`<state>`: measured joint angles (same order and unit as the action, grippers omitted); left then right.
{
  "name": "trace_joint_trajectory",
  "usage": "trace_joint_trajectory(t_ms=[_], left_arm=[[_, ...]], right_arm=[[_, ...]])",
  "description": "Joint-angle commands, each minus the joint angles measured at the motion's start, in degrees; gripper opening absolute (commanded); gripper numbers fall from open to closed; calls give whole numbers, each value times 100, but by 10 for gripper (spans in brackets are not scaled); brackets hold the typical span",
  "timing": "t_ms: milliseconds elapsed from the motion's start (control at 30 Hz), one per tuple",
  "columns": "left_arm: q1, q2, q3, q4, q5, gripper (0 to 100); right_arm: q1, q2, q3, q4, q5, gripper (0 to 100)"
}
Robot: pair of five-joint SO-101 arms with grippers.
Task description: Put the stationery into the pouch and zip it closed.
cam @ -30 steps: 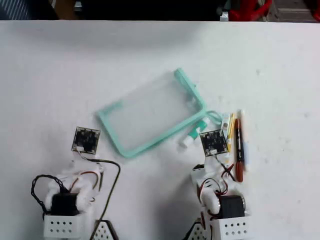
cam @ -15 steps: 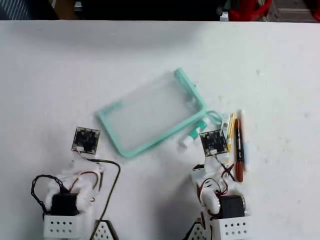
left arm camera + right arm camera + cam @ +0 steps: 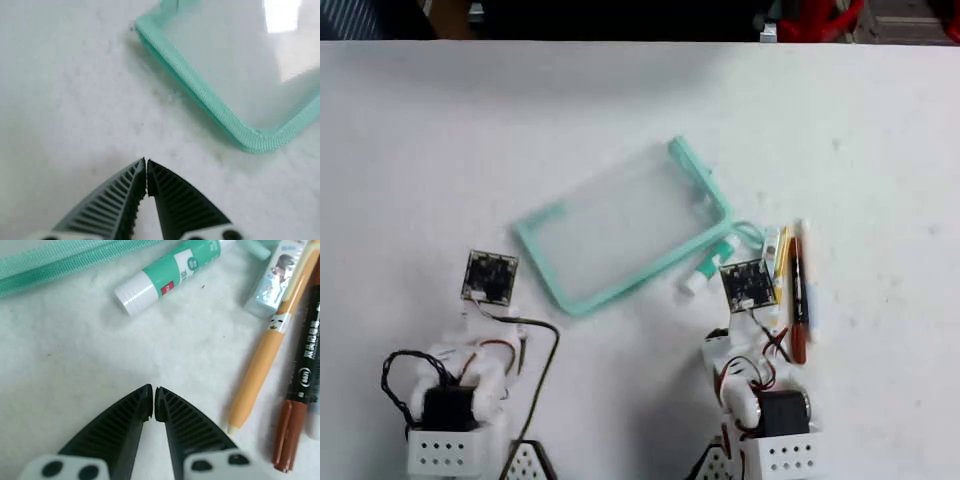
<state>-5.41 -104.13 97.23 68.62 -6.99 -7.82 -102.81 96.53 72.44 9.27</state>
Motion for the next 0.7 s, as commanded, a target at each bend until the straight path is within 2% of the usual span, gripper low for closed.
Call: trace_joint_trajectory(t_ms=[0, 133, 300, 433, 567, 667], left_arm=[[84, -40, -26, -905, -53, 24], [92, -40, -26, -1846, -53, 24], [426, -40, -26, -4325, -44, 24], [1077, -40, -26, -5688, -44, 24], [2070, -40, -26, -6382, -44, 24], [2580, -40, -26, -6066, -62, 24]], right_arm=[[-22, -22, 35, 4, -44, 19], [-22, -22, 35, -4, -44, 20], [-22, -22, 35, -4, -9, 21], [-22, -31, 35, -13, -9, 21], [-22, -31, 35, -13, -9, 21], [-22, -31, 35, -13, -18, 21]])
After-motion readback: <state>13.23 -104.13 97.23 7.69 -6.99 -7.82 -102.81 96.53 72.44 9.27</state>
